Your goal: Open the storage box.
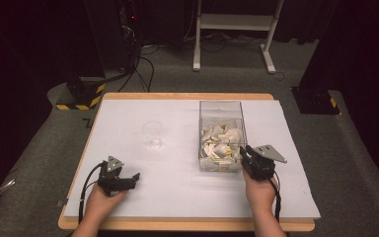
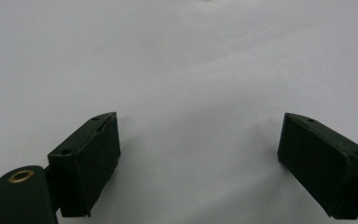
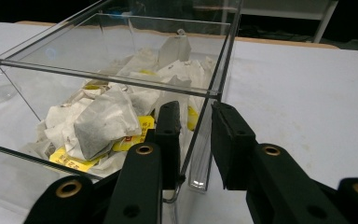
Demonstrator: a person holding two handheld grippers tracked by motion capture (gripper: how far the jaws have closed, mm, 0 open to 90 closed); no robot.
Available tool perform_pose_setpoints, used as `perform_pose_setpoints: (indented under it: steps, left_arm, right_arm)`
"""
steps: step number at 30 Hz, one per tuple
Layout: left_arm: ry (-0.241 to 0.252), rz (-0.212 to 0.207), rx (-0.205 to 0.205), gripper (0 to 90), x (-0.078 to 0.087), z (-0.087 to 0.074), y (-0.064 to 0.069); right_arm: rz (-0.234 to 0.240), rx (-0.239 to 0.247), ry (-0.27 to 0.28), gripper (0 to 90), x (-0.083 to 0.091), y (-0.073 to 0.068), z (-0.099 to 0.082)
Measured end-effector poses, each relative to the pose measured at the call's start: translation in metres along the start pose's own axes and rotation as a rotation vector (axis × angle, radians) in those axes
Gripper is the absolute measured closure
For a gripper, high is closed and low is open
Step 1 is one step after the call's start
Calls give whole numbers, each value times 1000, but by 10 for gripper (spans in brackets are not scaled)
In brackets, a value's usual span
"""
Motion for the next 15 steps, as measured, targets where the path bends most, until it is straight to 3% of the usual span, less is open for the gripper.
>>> perform_pose_setpoints:
  steps: [15]
  left_arm:
    - [0, 1, 0, 134, 0, 0, 0]
  right_arm:
    - [3, 5, 3, 768, 1, -3, -4]
Point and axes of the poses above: each handheld gripper's, and its own axes: x roughly backward along the jaws, z roughly out of its top, y roughly to its right, the point moved 10 cm from there along -x, roughly forward along the jaws, and after that the axes turned 9 degrees about -y, right-handed, at the moved point
